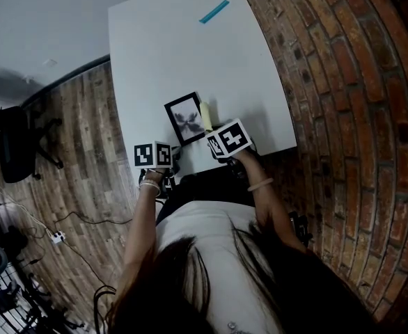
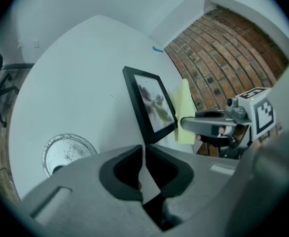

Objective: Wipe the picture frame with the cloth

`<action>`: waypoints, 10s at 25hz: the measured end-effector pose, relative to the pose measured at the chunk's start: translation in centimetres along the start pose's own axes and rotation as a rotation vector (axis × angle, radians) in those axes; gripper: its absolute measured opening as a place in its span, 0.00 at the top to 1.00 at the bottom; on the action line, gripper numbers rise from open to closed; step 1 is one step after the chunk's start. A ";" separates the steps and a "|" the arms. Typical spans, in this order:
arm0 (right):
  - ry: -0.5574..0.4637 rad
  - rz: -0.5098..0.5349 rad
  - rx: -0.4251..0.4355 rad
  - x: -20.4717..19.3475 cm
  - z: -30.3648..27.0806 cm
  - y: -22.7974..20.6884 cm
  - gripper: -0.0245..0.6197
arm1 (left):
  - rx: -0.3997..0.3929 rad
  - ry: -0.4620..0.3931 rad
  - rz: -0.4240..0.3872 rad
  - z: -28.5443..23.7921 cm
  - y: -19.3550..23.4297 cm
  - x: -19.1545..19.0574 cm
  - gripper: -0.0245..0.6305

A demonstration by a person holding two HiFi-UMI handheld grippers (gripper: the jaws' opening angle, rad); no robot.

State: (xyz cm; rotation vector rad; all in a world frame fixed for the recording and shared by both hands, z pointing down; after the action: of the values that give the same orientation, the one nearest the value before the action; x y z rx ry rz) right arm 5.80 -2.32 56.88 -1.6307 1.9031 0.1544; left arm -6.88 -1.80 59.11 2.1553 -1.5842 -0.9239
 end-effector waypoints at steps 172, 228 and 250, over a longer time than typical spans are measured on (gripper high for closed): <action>-0.073 0.090 0.125 10.1 -8.9 5.5 0.90 | -0.037 0.025 0.024 -0.4 -0.9 0.4 0.85; -0.403 0.050 -0.084 9.6 0.7 2.2 0.90 | 0.069 -0.223 -0.055 2.8 -1.2 0.4 0.87; -0.532 0.069 -0.172 4.5 5.8 7.5 0.90 | 0.052 -0.461 -0.261 9.5 -1.5 -0.9 0.96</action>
State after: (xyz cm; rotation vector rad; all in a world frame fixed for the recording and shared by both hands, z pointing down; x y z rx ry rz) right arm 0.86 -1.73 47.66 -1.4442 1.5617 0.7226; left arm -12.23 0.67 51.43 2.3423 -1.5455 -1.5716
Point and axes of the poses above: the fingertips, and each gripper's own axes: z backward along the fingers, y to its left, x out of its top, the point moved 3 cm from there along z, backward along the fingers, and after that the axes turned 10 degrees about -y, right-handed, at the moved point
